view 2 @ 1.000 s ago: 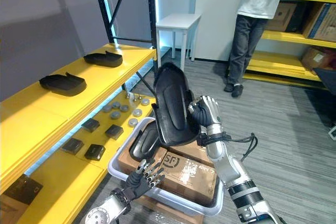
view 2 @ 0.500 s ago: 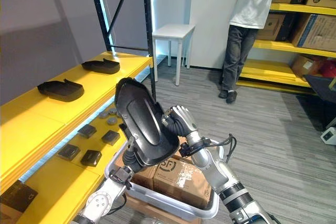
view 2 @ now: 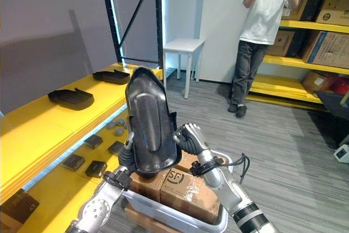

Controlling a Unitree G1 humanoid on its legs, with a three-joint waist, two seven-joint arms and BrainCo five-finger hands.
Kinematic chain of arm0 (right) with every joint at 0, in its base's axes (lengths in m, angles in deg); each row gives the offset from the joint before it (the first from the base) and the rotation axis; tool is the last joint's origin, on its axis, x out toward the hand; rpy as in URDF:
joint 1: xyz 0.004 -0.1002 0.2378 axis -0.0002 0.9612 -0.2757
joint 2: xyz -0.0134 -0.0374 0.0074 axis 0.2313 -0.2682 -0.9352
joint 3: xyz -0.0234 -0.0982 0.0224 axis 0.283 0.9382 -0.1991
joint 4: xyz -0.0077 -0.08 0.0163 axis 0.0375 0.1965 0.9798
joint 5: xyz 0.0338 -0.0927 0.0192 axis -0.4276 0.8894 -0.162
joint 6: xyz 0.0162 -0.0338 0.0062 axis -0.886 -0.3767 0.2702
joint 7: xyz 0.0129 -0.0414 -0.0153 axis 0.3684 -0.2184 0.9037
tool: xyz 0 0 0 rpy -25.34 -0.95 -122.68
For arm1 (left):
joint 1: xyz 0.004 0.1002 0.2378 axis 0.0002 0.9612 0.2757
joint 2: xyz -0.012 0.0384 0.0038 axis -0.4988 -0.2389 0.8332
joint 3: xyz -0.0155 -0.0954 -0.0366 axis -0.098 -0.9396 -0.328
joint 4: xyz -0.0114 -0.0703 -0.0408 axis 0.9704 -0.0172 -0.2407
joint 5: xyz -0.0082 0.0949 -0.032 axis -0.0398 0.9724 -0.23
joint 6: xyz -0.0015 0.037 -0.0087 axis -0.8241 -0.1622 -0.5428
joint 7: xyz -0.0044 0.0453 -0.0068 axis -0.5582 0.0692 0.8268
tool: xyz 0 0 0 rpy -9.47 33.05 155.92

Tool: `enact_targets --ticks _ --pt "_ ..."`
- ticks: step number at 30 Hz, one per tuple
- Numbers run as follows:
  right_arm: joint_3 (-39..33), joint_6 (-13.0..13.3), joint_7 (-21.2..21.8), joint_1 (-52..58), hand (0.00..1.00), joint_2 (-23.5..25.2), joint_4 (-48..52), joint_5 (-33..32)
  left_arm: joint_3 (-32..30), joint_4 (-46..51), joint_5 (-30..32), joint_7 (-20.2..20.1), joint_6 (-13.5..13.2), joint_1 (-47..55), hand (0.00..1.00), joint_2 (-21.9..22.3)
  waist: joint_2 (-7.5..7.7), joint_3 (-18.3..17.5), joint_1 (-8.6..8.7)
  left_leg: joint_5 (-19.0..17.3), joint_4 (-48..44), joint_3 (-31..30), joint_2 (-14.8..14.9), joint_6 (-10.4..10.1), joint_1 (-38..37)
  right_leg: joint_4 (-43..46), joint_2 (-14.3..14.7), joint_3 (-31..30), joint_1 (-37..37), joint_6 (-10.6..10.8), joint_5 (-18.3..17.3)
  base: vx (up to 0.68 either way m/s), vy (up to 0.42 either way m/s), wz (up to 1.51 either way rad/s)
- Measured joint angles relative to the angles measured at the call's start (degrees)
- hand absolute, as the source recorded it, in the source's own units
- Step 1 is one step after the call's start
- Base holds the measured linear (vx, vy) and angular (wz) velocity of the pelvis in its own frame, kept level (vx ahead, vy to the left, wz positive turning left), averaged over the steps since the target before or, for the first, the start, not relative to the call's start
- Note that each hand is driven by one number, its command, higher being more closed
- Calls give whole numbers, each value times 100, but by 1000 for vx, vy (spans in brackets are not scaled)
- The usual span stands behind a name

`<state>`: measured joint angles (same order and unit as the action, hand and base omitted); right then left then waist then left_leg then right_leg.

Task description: Walk over and take plastic housings, then place them on the shelf

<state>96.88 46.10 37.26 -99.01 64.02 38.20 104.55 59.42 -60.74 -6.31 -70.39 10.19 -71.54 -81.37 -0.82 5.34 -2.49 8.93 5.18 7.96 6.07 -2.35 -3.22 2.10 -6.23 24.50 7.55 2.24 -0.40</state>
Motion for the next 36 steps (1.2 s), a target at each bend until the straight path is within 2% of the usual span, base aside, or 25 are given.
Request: enact_targets --ticks 3,6,13,15,19,23,30,36 --pt "42 2 -8 -18 100 18 41 -6 59 -266 357 -5 360 22 100 -106 16 -21 -24 -4 -2 -20 1 -14 6 -103 40 18 51 5 41 2 -5 1" --pt "258 113 38 -127 100 -19 116 1 329 -459 754 -56 764 62 100 -223 19 -30 -25 -7 -6 -14 3 -19 18 -175 64 12 66 6 77 0 0 0" --pt "659 610 86 -135 100 24 280 22 499 -596 1089 -206 1019 56 100 -449 18 -39 7 -5 -20 -13 0 -22 33 -184 79 11 60 6 77 0 0 0" --pt "672 783 89 -150 100 22 324 21 653 -723 1039 -349 1230 56 100 -531 17 -42 8 -5 -19 -21 3 -22 38 -180 81 13 57 6 77 0 0 0" --pt "862 951 77 -154 100 23 665 20 1173 -973 665 -535 1439 56 100 -658 14 -52 15 -7 -15 -42 7 -24 79 -169 71 33 35 8 74 -6 0 2" --pt "1018 987 -5 -248 100 89 714 19 1691 -1210 625 -810 1457 58 100 -655 14 -89 18 -7 -4 -67 -1 -23 96 -148 56 65 33 21 61 1 -1 2" --pt "1356 933 32 -228 100 164 603 44 1869 -1341 625 -1092 1418 43 100 -528 18 -97 13 2 -4 -175 -8 -14 91 213 -40 156 -69 43 -147 2 -6 7" --pt "1383 937 72 -179 100 128 588 50 1879 -1394 498 -1054 1414 67 100 -498 22 -98 20 5 -8 -177 -24 -11 95 500 -125 143 -202 54 -305 0 0 0"
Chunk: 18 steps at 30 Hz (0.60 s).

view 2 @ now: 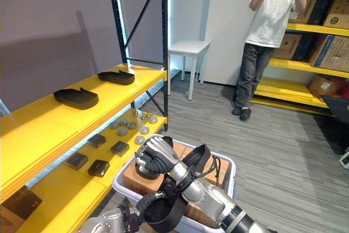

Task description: Walk over and take plastic housings, then place them on the shelf

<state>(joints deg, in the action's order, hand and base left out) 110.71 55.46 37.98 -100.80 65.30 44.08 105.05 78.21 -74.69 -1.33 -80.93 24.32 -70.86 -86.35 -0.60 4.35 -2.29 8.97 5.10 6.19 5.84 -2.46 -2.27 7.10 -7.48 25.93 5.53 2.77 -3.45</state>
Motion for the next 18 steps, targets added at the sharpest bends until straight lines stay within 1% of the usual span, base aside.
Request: enact_targets --ticks 1,2,4,6,7,8,10,12,13,14,16,17,18 --pt "-2 0 -2 0 100 0 -3 1 2 -6 -59 14 -23 11 100 1 0 0 -1 0 -5 0 0 0 1 16 -4 0 -8 -2 -8 0 0 0" --pt "-8 -1 -17 0 0 0 -26 4 2 -23 -150 56 -120 48 100 8 2 1 -2 0 -11 -3 -3 0 1 46 -13 1 -18 -6 -27 0 0 0" --pt "-50 -1 -68 -5 0 35 -142 35 2 -34 -211 209 -188 73 100 51 3 0 -15 0 -12 -7 -4 0 1 73 -21 2 -28 -4 -46 0 0 0" --pt "-100 -22 -217 -2 0 143 -287 96 -23 -33 -201 527 -419 233 100 192 5 1 -26 0 -11 -15 -18 0 -2 156 -51 8 -53 8 -96 0 0 0" --pt "-110 -26 -246 -2 0 168 -332 97 -80 -33 -198 613 -445 295 100 262 6 0 -31 0 -11 -18 -36 0 -5 163 -55 10 -52 12 -103 0 0 0" --pt "-152 -59 -374 29 0 207 -378 100 -240 -26 26 884 -528 401 100 462 7 1 -77 0 -11 -24 -45 1 -4 173 -60 16 -53 14 -109 0 0 0" --pt "-378 -90 -510 180 0 333 -381 34 -716 -28 576 1388 -837 566 100 844 22 10 -179 0 -11 -46 -48 1 0 173 -59 35 -46 15 -114 9 -24 6" --pt "-626 -167 -512 203 0 614 -362 -473 -1485 -36 1191 2035 -1245 684 100 1061 32 16 -185 7 -11 -132 -49 -1 12 173 -54 113 -13 16 -132 7 -40 16" --pt "-704 -205 -507 214 0 669 -359 -602 -1724 -36 1341 2168 -1367 699 100 1082 38 20 -187 8 -11 -155 -49 -1 8 170 -52 135 6 17 -138 8 -42 15" --pt "-807 -272 -477 218 0 721 -356 -818 -2094 -34 1516 2384 -1544 717 100 1103 46 24 -205 12 -11 -171 -50 -3 -1 149 -44 157 32 14 -138 9 -34 10" --pt "-1160 -463 -454 231 0 872 -307 -1233 -2976 -30 1864 2897 -2083 749 100 1137 55 30 -275 12 -12 -178 -53 -3 1 125 -28 165 43 14 -136 12 -39 4" --pt "-1238 -483 -451 244 0 894 -290 -1318 -3118 -28 1950 3010 -2198 758 100 1119 57 31 -297 12 -13 -177 -57 -2 1 119 -29 165 47 14 -136 0 0 0" --pt "-1354 -526 -451 259 0 906 -232 -1460 -3320 -12 2061 3172 -2388 808 100 1084 63 35 -337 13 -13 -185 -72 -2 2 114 -41 174 54 15 -135 26 -19 4"
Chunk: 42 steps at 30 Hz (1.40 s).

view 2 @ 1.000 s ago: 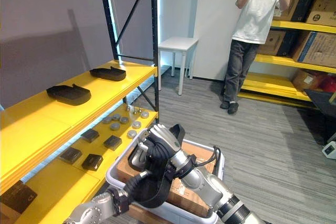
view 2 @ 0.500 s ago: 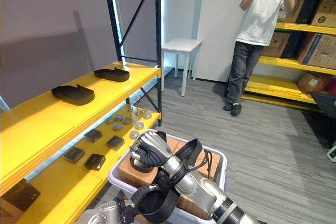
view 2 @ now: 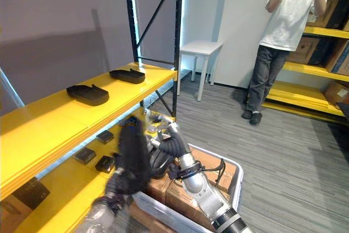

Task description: Walk over and take plastic housings, then place them on the shelf

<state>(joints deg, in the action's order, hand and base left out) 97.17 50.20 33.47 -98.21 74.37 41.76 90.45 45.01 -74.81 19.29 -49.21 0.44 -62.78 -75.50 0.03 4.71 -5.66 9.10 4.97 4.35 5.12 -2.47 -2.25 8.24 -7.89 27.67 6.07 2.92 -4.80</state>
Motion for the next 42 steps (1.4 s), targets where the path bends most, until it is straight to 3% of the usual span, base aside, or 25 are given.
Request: enact_targets --ticks 3,8,13,15,17,18,20,21,23,25,28,29,31,32,33,34,35,36,37,39,41,42 --pt "-234 -56 -1 148 0 95 368 -155 -195 157 368 381 -250 262 100 37 37 22 -21 -1 -1 -6 -36 1 3 -40 -27 11 19 10 8 18 -9 2" --pt "-876 -105 5 793 0 377 757 -826 -308 299 907 958 -272 544 100 340 86 54 34 -8 0 4 -46 -2 3 -100 -39 10 35 22 19 0 -4 -1" --pt "-1471 -161 757 1860 0 445 941 -1959 -928 1110 1018 1713 -586 1107 100 652 65 71 138 -34 0 26 0 -32 50 -181 20 6 32 1 38 7 -33 -2" --pt "-1500 -226 1188 2419 0 502 986 -2159 -1370 2091 1029 1973 -945 1593 100 851 53 82 146 -46 -52 -118 -8 -49 162 -170 22 184 58 24 6 34 -56 31" --pt "-1496 -343 1379 2593 0 568 985 -2233 -1599 2644 1126 2078 -1184 1836 100 948 38 122 107 -48 -135 -301 -58 -48 240 -156 -10 443 170 41 -44 32 -41 71" --pt "-1495 -424 1434 2643 0 640 981 -2249 -1764 3007 1238 2115 -1412 1979 100 1018 21 169 70 -103 -216 -293 -109 61 301 -129 -71 728 305 71 -99 30 -31 113" --pt "-1553 -509 1422 2662 0 713 973 -2248 -1920 3421 1290 2045 -1783 2108 100 1058 18 295 59 -311 -655 738 12 371 427 -147 -218 1537 746 187 -175 54 -37 197" --pt "-1659 -558 1403 2702 0 697 956 -2248 -1917 3562 1351 1942 -1959 2106 100 1070 18 311 59 -332 -969 1437 132 392 581 -127 -288 2028 958 245 -210 88 -17 221" --pt "-1704 -593 1297 2682 0 665 863 -2245 -1931 3794 1349 1766 -2127 2149 100 1084 -31 328 1 -434 -1184 2143 183 538 726 -58 -377 2486 1113 308 -248 133 55 166" --pt "-1663 -617 1206 2555 0 744 614 -2218 -2169 4096 1350 1622 -2358 2274 100 1117 -32 392 -184 -556 -1234 2200 -15 680 838 102 -581 2604 1156 405 -313 140 113 100" --pt "-1658 -617 1171 2475 0 870 517 -2220 -2286 4244 1402 1510 -2519 2265 100 1160 -29 449 -191 -795 -1341 2229 -252 766 919 531 -963 2585 1124 501 -400 91 147 48" --pt "-1669 -617 1147 2438 0 856 475 -2221 -2310 4259 1469 1326 -2569 2236 100 1150 -51 471 -143 -842 -1352 2178 -319 817 922 1176 -1245 2334 969 458 -365 103 228 65" --pt "-1739 -614 1043 2433 0 871 472 -2222 -2299 4276 1542 1069 -2573 2030 100 1047 -12 555 -85 -898 -1380 1961 -445 902 861 2549 -1750 1712 540 129 -121 116 274 87" --pt "-1874 -611 989 2434 0 938 452 -2222 -2300 4279 1713 987 -2565 1835 100 926 18 720 -10 -941 -1359 1640 -590 965 683 3658 -2038 1034 100 -445 478 99 217 90" --pt "-1917 -607 965 2430 0 976 408 -2222 -2298 4282 1722 945 -2563 1810 100 860 3 764 48 -949 -1326 1461 -629 978 631 4021 -2018 637 -90 -404 451 115 182 123" --pt "-1993 -604 936 2445 0 1024 323 -2222 -2262 4280 1718 908 -2545 1788 100 745 -3 773 131 -947 -1189 1116 -730 975 516 4523 -1798 104 -448 -77 49 79 52 97" --pt "-2031 -605 922 2472 0 1025 317 -2222 -2240 4281 1724 888 -2536 1787 100 705 -20 784 167 -943 -1086 975 -770 968 437 4562 -1652 -67 -562 -22 -112 126 54 138" --pt "-2178 -586 918 2561 0 1020 351 -2221 -2167 4278 1723 828 -2487 1703 100 561 -17 784 210 -895 -813 602 -927 898 271 4243 -1274 -371 -821 34 -456 86 35 116" --pt "-2278 -564 928 2608 0 1018 373 -2219 -2098 4272 1718 804 -2456 1614 100 497 -20 786 223 -869 -713 429 -979 862 231 3987 -1104 -510 -915 36 -571 120 29 159" --pt "-2678 -557 1011 2763 0 1008 442 -2221 -1844 4104 1674 706 -2347 1135 100 236 -23 788 448 -866 -438 -86 -1147 857 202 2641 -402 -1431 -1230 170 -762 99 -17 182" --pt "-2918 -554 1078 2961 0 1003 611 -2225 -1572 3895 1676 658 -2169 966 100 121 17 776 645 -804 -282 -162 -1238 818 58 1907 -212 -1953 -1239 190 -749 91 -79 188" --pt "-3005 -553 1136 3039 0 1000 730 -2244 -1453 3887 1683 626 -2060 1044 100 119 25 771 733 -607 -270 -83 -1267 841 -13 1668 -240 -1922 -1148 164 -721 82 -105 166"
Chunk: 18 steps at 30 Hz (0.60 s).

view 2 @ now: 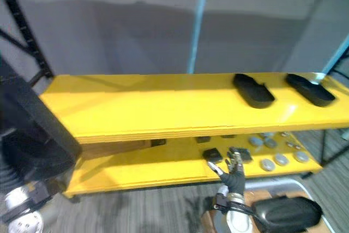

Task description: Walk over and take plastic housings, then place them on the shelf

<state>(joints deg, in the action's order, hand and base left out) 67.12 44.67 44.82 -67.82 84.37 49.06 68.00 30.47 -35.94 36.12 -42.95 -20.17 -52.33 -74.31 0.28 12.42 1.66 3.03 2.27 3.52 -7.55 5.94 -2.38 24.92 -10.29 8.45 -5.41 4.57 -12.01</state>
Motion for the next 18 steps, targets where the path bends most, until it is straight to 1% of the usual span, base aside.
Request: enact_targets --ticks 1,2,3,4,5,6,7,8,10,11,12,13,14,15,16,18 --pt "-26 9 73 64 0 -2 111 -38 69 7 18 -47 66 165 100 8 59 -19 6 49 -10 -34 -110 83 -90 -223 -74 26 93 -46 40 64 -93 95" --pt "-6 10 176 47 0 -15 177 -99 68 27 35 -89 96 380 100 37 115 -57 -51 12 -4 -49 -201 133 -156 -501 -96 13 125 -141 216 125 -103 69" --pt "10 9 294 23 0 -53 275 -124 94 37 -1 -170 158 612 100 144 49 -96 -102 -47 -59 -131 -190 166 -167 -713 -55 50 265 -69 441 194 -116 32" --pt "23 9 362 -56 0 -62 282 -125 100 98 -4 -269 205 783 100 238 8 -138 -211 -91 -96 -136 -93 95 -99 -1042 54 151 367 -80 561 202 -117 28" --pt "17 9 374 -100 0 -61 290 -125 101 103 -3 -329 214 795 100 250 13 -135 -248 -92 -173 -122 -48 91 -25 -1197 102 194 422 -84 651 170 -105 25" --pt "-16 8 365 -152 0 -63 307 -119 169 100 -5 -456 288 769 100 249 33 -134 -244 -93 -353 8 23 89 129 -1514 177 336 558 -28 826 141 -108 31" --pt "-30 8 334 -188 0 -67 320 -113 306 99 -9 -625 383 772 100 250 37 -134 -248 -104 -394 34 59 72 123 -1715 224 367 688 -51 876 135 -103 26" --pt "-31 8 304 -203 0 -67 336 -113 398 99 -9 -723 433 765 100 251 35 -135 -239 -118 -394 40 67 49 95 -1779 234 368 751 -52 878 124 -86 1" --pt "-134 8 197 -205 0 -62 469 -114 833 87 -2 -1035 548 609 100 237 26 -141 -224 -173 -392 152 123 -39 38 -1888 289 312 838 -74 892 105 -54 -17" --pt "-202 8 150 -205 0 -62 550 -118 1034 60 -3 -1121 633 480 100 237 26 -141 -188 -185 -376 197 147 -58 16 -1945 321 287 863 -106 914 87 -23 -27" --pt "-275 6 115 -194 0 -61 698 -129 1252 -32 -3 -1200 740 276 100 234 25 -141 -81 -196 -353 272 162 -77 -14 -1986 339 226 871 -107 915 58 -7 -27" --pt "-292 6 108 -165 0 -56 781 -131 1352 -104 -17 -1231 799 160 100 222 23 -142 -21 -206 -352 311 168 -93 -30 -2002 346 180 874 -108 916 55 6 -41" --pt "-332 -2 112 -99 0 -37 919 -134 1537 -302 -61 -1299 985 -107 100 173 19 -144 86 -240 -342 442 197 -147 -90 -2030 375 67 898 -123 926 26 20 -54" --pt "-366 -5 137 36 0 -7 1037 -135 1721 -563 -121 -1307 1191 -416 100 102 20 -147 142 -260 -324 580 233 -176 -166 -2035 406 -58 916 -134 934 21 21 -57" --pt "-366 -7 161 93 0 1 1086 -135 1814 -710 -136 -1304 1281 -565 100 64 19 -148 195 -266 -302 625 244 -183 -207 -2038 422 -119 925 -137 936 9 20 -53" --pt "-327 -26 300 405 0 21 1195 -138 2084 -1339 -165 -1164 1659 -1153 100 -55 -1 -155 436 -283 -190 846 300 -209 -320 -2042 498 -333 910 -177 964 -6 21 -49"
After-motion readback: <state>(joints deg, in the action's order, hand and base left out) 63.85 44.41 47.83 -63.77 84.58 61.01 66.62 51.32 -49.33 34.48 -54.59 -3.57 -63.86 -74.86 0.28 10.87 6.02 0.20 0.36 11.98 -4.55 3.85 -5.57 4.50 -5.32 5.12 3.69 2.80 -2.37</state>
